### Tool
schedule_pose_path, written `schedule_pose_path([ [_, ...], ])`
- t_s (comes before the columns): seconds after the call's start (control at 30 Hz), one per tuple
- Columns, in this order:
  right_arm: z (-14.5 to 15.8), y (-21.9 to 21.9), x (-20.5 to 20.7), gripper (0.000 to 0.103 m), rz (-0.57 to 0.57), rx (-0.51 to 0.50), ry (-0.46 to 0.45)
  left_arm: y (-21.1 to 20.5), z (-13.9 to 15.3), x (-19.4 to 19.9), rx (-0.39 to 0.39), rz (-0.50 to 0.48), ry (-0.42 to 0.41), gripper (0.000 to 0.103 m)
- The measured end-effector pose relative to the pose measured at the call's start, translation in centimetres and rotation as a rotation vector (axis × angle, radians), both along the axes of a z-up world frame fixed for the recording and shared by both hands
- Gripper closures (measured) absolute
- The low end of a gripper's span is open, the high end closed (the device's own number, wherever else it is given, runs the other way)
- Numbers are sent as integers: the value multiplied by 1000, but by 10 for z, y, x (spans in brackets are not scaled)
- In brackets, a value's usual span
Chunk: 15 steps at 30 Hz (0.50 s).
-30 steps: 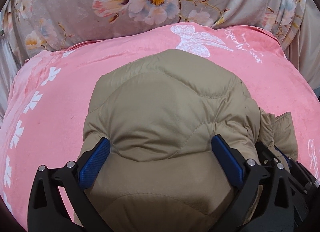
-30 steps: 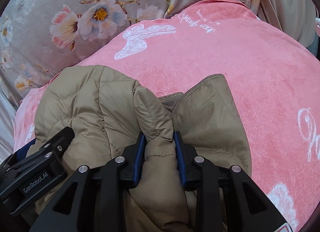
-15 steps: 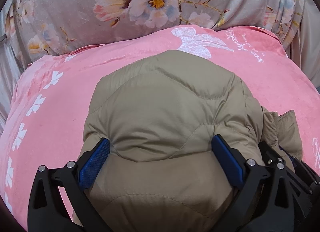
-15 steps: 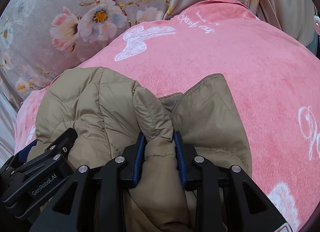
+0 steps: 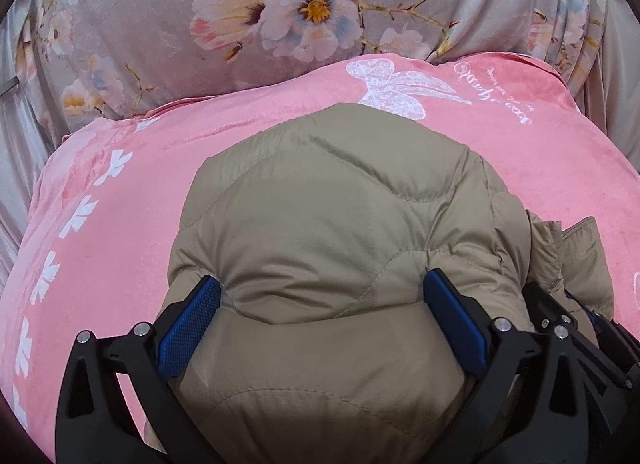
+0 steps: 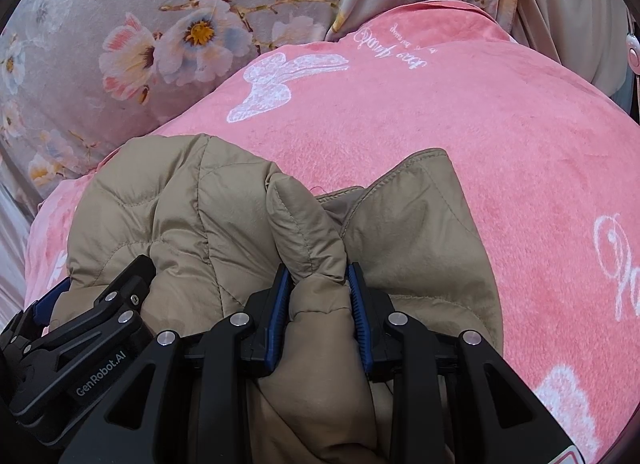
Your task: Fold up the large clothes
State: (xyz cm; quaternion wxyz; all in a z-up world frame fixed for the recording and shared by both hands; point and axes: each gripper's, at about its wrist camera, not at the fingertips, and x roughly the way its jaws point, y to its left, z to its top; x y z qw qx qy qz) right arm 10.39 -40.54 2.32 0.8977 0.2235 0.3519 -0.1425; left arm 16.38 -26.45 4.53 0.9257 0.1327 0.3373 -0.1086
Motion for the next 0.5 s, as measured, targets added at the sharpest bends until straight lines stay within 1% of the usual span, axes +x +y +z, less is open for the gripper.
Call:
schedule_pose_path([
  [0.2, 1, 1, 3, 77, 1, -13, 8, 0, 0, 0, -2, -5, 6, 5],
  [0.3, 2, 3, 3, 77, 9, -26, 20, 3, 2, 1, -13, -21, 24, 5],
  [0.37, 2, 2, 3, 75, 23, -27, 28, 8, 6, 1, -29, -47, 51, 5],
  [0.43, 4, 0, 1, 74, 41, -4, 35, 16, 11, -1, -42, -78, 77, 5],
  [0.47, 7, -4, -1, 70, 46, 19, 48, 23, 16, -6, -52, -99, 91, 5],
  [0.5, 14, -7, -6, 70, 39, 41, 62, 32, 22, -14, -57, -111, 103, 5],
])
